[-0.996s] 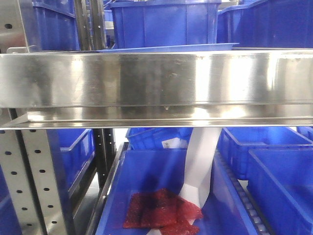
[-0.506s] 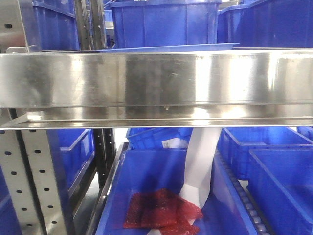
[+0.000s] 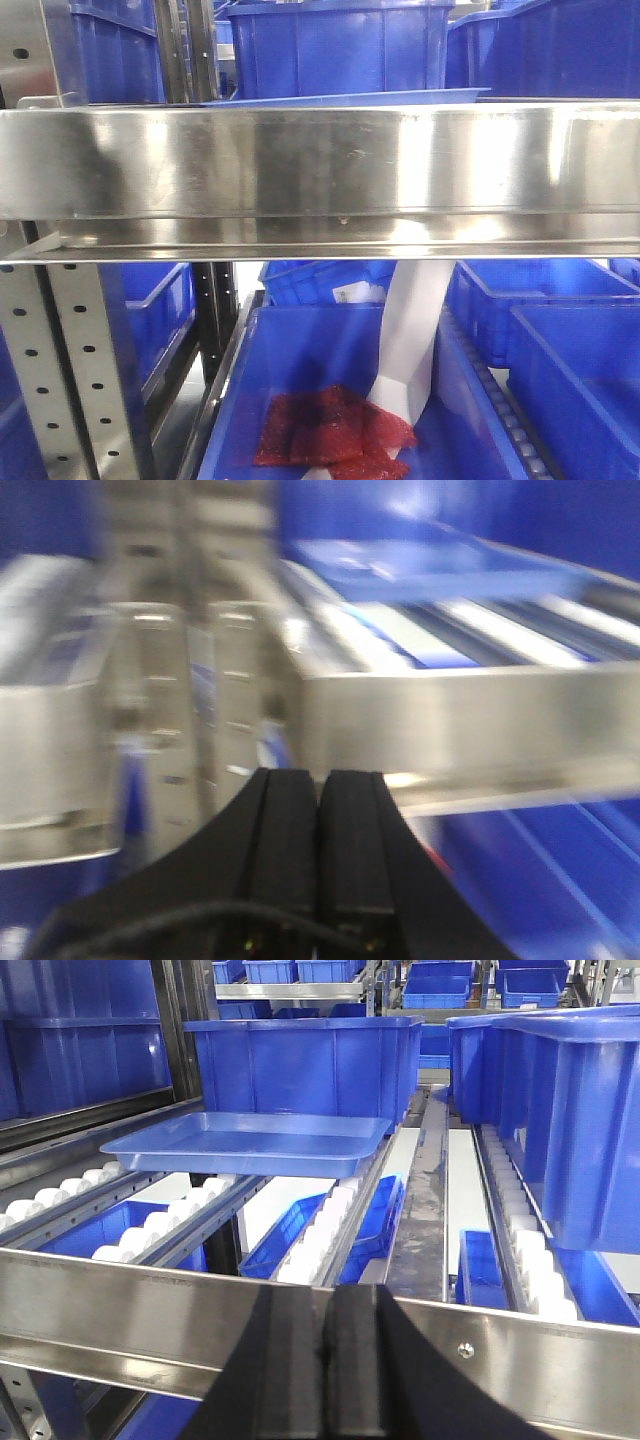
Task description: Grab blue tray and place on right shelf
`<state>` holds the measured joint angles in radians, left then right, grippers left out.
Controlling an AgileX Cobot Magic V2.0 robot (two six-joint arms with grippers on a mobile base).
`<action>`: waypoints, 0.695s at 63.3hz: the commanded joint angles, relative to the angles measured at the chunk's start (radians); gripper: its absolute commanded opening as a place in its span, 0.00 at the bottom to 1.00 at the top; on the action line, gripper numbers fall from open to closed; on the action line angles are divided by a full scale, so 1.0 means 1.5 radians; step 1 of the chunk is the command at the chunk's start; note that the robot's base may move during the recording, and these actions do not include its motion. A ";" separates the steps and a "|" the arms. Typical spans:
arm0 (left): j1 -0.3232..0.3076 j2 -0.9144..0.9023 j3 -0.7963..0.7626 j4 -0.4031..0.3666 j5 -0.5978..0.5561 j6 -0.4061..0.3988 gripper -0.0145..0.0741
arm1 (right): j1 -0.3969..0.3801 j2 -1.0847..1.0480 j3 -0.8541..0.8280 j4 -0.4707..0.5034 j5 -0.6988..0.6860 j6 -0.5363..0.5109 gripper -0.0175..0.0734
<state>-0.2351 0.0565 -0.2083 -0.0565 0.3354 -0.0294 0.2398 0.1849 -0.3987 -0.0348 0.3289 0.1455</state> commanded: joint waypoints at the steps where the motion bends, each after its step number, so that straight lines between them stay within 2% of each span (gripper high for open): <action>1: 0.055 -0.033 0.040 -0.039 -0.120 0.026 0.11 | 0.001 0.008 -0.018 -0.010 -0.065 -0.006 0.25; 7: 0.098 -0.054 0.111 -0.040 -0.186 0.026 0.11 | 0.001 0.008 -0.018 -0.010 -0.065 -0.006 0.25; 14: 0.106 -0.054 0.182 -0.039 -0.279 0.026 0.11 | 0.001 0.008 -0.018 -0.010 -0.064 -0.006 0.25; 17: 0.106 -0.055 0.176 -0.039 -0.240 0.026 0.11 | 0.001 0.008 -0.018 -0.010 -0.064 -0.006 0.25; 44: 0.106 -0.055 0.178 -0.039 -0.243 0.026 0.11 | 0.001 0.008 -0.018 -0.010 -0.064 -0.006 0.25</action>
<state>-0.0760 -0.0110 0.0285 -0.1072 0.0684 0.0068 0.2398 0.1849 -0.3987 -0.0354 0.3289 0.1455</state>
